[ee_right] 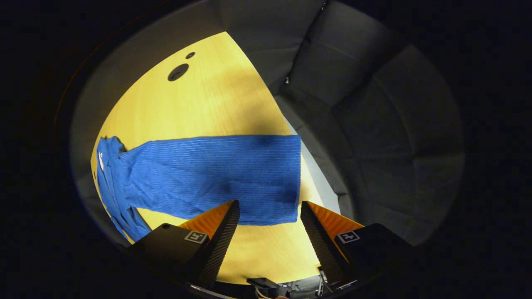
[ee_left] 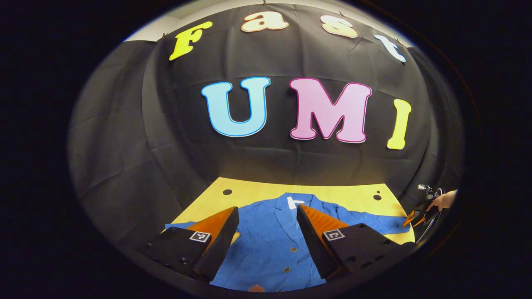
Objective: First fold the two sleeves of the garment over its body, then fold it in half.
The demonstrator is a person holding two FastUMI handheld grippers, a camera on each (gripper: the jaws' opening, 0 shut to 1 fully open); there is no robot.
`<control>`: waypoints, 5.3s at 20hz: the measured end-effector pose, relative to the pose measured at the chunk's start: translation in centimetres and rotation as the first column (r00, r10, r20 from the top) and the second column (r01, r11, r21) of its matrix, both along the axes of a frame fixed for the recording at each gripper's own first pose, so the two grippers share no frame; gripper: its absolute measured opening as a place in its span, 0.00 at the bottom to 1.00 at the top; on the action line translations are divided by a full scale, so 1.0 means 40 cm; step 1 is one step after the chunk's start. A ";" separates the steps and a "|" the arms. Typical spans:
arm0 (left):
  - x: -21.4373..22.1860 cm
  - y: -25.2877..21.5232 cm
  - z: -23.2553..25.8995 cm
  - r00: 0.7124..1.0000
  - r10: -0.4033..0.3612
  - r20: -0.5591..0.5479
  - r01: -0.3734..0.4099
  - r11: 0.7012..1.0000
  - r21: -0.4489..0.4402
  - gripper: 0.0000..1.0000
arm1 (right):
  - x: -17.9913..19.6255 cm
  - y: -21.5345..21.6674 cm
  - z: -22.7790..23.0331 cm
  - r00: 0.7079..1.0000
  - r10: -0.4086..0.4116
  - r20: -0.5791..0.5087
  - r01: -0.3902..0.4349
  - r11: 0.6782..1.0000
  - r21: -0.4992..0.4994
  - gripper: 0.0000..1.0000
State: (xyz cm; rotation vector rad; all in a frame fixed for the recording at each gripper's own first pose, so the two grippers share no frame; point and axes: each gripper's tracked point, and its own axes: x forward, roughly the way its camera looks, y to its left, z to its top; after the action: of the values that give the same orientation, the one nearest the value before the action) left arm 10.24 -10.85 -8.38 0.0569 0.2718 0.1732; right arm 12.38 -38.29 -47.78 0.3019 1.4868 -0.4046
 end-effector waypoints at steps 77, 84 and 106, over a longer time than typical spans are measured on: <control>0.004 1.050 -0.679 0.707 0.178 -0.684 -0.535 0.767 -0.353 0.83 | 0.016 1.392 0.448 0.460 0.637 0.619 -0.836 0.546 0.059 0.88; 0.045 1.094 -0.734 0.628 0.141 -0.765 -0.583 0.736 -0.344 0.83 | -0.126 1.131 0.363 0.640 0.577 0.508 -0.715 0.690 0.117 0.88; 0.124 1.059 -0.700 0.595 0.056 -0.802 -0.359 0.911 -0.202 0.00 | -0.160 1.111 0.373 0.680 0.533 0.504 -0.682 0.712 0.167 0.88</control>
State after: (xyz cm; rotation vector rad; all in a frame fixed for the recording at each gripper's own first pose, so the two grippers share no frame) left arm 15.19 31.51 -36.39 -0.2695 1.2124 0.3355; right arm 5.96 6.14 -32.84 0.1244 1.1242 0.4697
